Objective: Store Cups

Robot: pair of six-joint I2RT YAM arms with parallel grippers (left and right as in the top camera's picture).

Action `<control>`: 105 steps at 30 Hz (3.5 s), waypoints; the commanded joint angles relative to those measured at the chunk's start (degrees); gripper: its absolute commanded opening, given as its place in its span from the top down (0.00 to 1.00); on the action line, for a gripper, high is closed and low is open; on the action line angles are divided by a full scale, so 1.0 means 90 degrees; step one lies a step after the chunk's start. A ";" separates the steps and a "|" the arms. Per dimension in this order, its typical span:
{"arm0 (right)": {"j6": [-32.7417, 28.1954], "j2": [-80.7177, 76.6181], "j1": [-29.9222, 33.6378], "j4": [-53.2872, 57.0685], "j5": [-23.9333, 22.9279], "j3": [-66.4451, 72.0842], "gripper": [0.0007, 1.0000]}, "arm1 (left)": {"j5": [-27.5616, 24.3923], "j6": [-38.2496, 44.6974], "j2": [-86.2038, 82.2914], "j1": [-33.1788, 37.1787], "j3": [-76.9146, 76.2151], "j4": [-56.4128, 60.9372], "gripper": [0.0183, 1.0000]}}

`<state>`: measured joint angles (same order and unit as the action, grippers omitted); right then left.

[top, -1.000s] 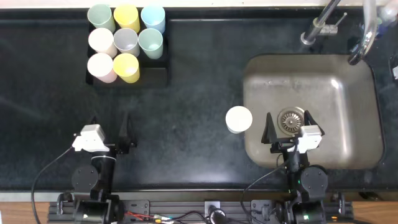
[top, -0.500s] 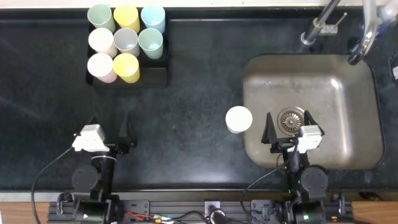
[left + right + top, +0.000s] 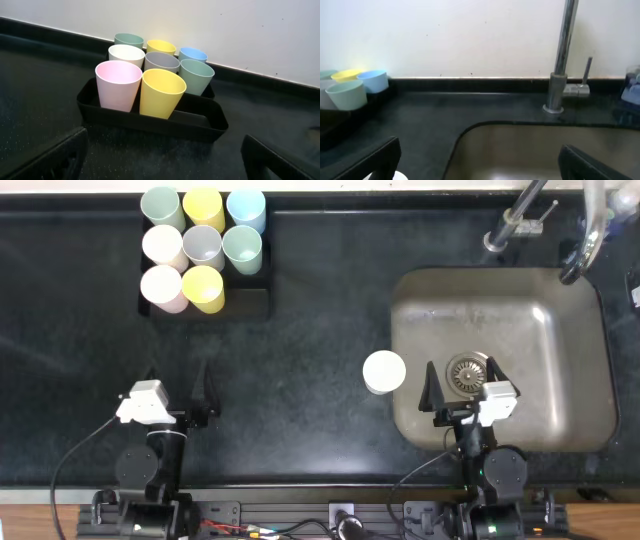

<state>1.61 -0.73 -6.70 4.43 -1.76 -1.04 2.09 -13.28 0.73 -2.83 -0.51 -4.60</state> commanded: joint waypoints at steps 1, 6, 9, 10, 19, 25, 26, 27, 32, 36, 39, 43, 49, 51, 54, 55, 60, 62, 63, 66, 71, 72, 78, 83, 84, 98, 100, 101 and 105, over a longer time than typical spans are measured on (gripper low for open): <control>0.0585 -0.0175 0.0061 0.0272 -0.0044 -0.0153 0.00 | -0.0085 0.0097 -0.0063 0.0070 0.0005 -0.0024 0.00; 0.0580 -0.1681 0.0075 0.1872 -0.0325 -0.2040 0.00 | -0.0085 0.0097 -0.0063 0.0070 0.0005 -0.0027 0.00; 0.0583 -0.2924 0.0073 0.3123 -0.0289 -0.3650 0.01 | -0.0085 0.0097 -0.0063 0.0070 0.0005 -0.0024 0.00; 0.0585 -0.3291 0.0073 0.3514 -0.0223 -0.4133 0.00 | -0.0085 0.0097 -0.0063 0.0070 0.0005 -0.0024 0.00; 0.0576 -0.6130 0.0068 0.6919 0.0644 -0.7257 0.00 | -0.0085 0.0097 -0.0063 0.0070 0.0005 -0.0024 0.00; -0.0109 -0.7638 0.0061 0.7859 0.1209 -0.7548 0.00 | -0.0085 0.0097 -0.0063 0.0070 0.0005 -0.0027 0.00; -0.0211 -0.7878 0.0032 0.7939 0.1258 -0.7548 0.00 | -0.0085 0.0097 -0.0063 0.0070 0.0005 -0.0024 0.00; -0.0233 -0.8070 -0.0012 0.7975 0.1256 -0.7545 0.01 | -0.0085 0.0097 -0.0063 0.0070 0.0005 -0.0024 0.00; -0.0236 -0.8857 -0.0374 0.7929 0.1241 -0.7548 0.03 | -0.0085 0.0097 -0.0063 0.0070 0.0005 -0.0027 0.00; -0.0228 -0.9330 -0.0607 0.7740 0.1236 -0.7548 0.05 | -0.0085 0.0097 -0.0063 0.0070 0.0005 -0.0024 0.00; -0.0221 -0.9600 -0.0661 0.7592 0.1188 -0.7548 0.10 | -0.0085 0.0097 -0.0063 0.0070 0.0005 -0.0024 0.00; -0.0221 -0.9882 -0.0680 0.7346 0.1163 -0.7548 0.23 | -0.0085 0.0097 -0.0063 0.0070 0.0005 -0.0024 0.00; -0.0151 -1.0183 -0.0801 0.6970 0.1200 -0.7550 0.54 | -0.0085 0.0097 -0.0063 0.0070 0.0005 -0.0024 0.00; -0.0129 -1.0205 -0.0852 0.6914 0.1219 -0.7553 0.62 | -0.0085 0.0097 -0.0063 0.0070 0.0005 -0.0024 0.00; -0.0034 -1.0205 -0.0906 0.6827 0.1222 -0.7553 0.64 | -0.0085 0.0097 -0.0063 0.0070 0.0005 -0.0027 0.00; -0.0032 -1.0205 -0.0925 0.6793 0.1251 -0.7553 0.66 | -0.0085 0.0097 -0.0063 0.0070 0.0005 -0.0024 0.00; 0.0017 -1.0205 -0.0981 0.6691 0.1416 -0.7553 0.84 | -0.0085 0.0097 -0.0063 0.0070 0.0005 -0.0027 0.00; 0.0073 -1.0205 -0.1020 0.6671 0.1481 -0.7553 0.95 | -0.0085 0.0097 -0.0063 0.0070 0.0005 -0.0024 0.00; 0.0138 -1.0205 -0.1047 0.6664 0.1484 -0.7553 0.96 | -0.0085 0.0097 -0.0063 0.0070 0.0005 -0.0024 0.00; 0.0158 -1.0205 -0.1124 0.6669 0.1566 -0.7577 0.96 | -0.0085 0.0097 -0.0063 0.0070 0.0005 -0.0027 0.00; 0.0160 -1.0166 -0.1479 0.6778 0.1717 -0.8420 0.96 | -0.0085 0.0097 -0.0063 0.0070 0.0005 -0.0027 0.00; 0.0175 -1.0166 -0.1547 0.6802 0.1715 -0.8748 0.96 | -0.0085 0.0097 -0.0063 0.0070 0.0005 -0.0027 0.00; 0.0704 -1.0309 -0.1911 0.6771 0.1362 -1.0882 0.96 | -0.0085 0.0097 -0.0063 0.0070 0.0005 -0.0027 0.00; 0.0731 -1.1047 -0.2397 0.7011 0.1234 -1.2337 0.96 | -0.0085 0.0097 -0.0063 0.0070 0.0005 -0.0027 0.00; 0.0767 -1.1247 -0.2492 0.7108 0.1103 -1.2594 0.96 | -0.0085 0.0097 -0.0063 0.0070 0.0005 -0.0027 0.00; 0.0969 -1.3784 -0.3502 0.7766 0.0236 -1.4996 0.96 | -0.0085 0.0097 -0.0063 0.0070 0.0005 -0.0024 0.00; 0.0969 -1.3954 -0.3587 0.7694 0.0233 -1.4999 0.96 | -0.0085 0.0097 -0.0063 0.0070 0.0005 -0.0027 0.00; 0.0969 -1.4025 -0.3621 0.7655 0.0231 -1.4999 0.96 | -0.0085 0.0097 -0.0063 0.0070 0.0005 -0.0027 0.00; 0.0974 -1.4253 -0.3725 0.7390 0.0187 -1.4996 0.96 | -0.0085 0.0097 -0.0063 0.0070 0.0005 -0.0024 0.00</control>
<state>9.87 -127.66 -39.53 71.96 1.02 -133.56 1.87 -13.28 0.64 -2.83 -0.51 -4.64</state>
